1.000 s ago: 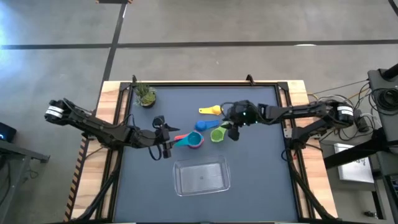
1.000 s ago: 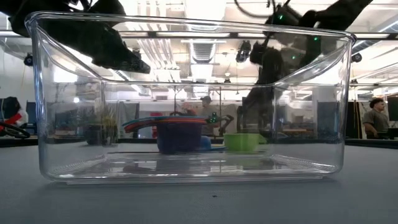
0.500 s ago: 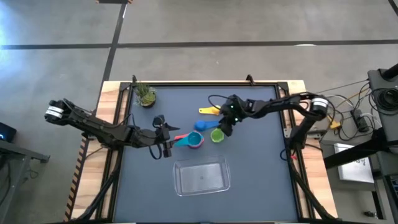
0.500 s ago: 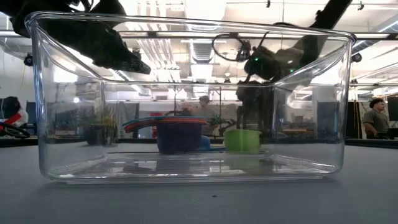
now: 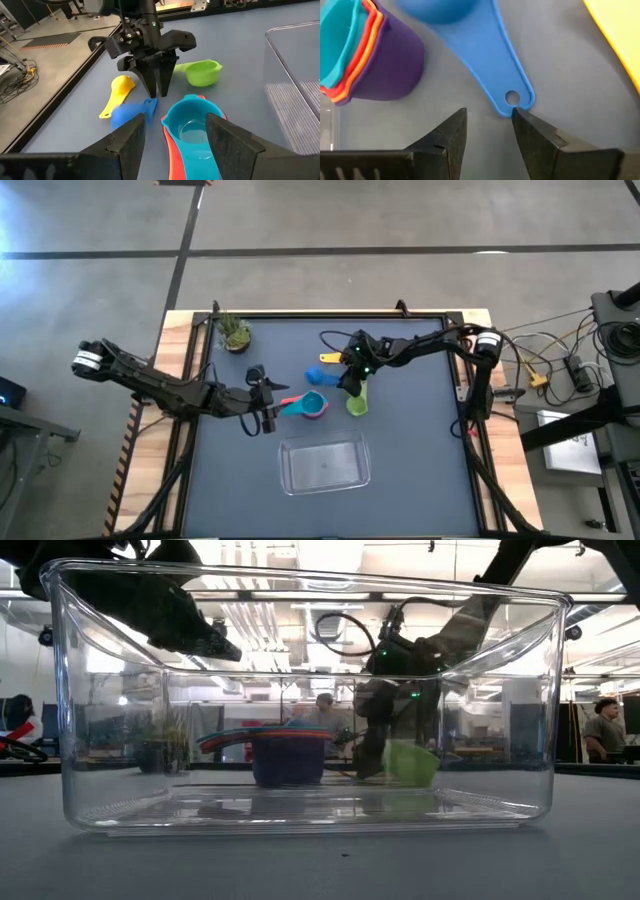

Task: Nest measuring cups in basket
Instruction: Put the nested measuring cups into the transparent bin

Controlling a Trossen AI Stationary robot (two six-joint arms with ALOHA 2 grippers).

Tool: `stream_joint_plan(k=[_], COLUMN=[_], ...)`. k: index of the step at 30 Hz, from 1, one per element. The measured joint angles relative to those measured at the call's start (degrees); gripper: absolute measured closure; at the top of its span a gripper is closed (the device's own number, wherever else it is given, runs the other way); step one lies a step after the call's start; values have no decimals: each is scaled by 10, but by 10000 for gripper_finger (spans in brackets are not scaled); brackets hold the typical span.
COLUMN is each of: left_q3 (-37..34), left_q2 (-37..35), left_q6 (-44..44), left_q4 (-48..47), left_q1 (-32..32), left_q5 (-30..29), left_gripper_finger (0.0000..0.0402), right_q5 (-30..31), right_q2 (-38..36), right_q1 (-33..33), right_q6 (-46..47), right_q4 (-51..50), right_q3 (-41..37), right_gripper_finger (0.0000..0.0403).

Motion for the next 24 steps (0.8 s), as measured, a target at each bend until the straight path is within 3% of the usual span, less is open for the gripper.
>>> stream_joint_plan(k=[8,15,20,24], left_q3=[-1,-3,-3,-3], left_q2=[0,0,0,0], left_q6=[0,-3,-3,-3], left_q4=[0,-3,-4,-5], left_q1=[0,0,0,0], left_q5=[0,1,1,1], left_gripper_finger=[212,212,212,212], right_q5=[1,5,8,93], right_q2=[2,-12,-30,-39], right_q1=[1,1,10,37], right_q6=[-28,-65,-173,-288], right_q4=[-7,-11,-18,-43], right_q3=[18,19,19,19], right_gripper_finger=[264,250,240,235])
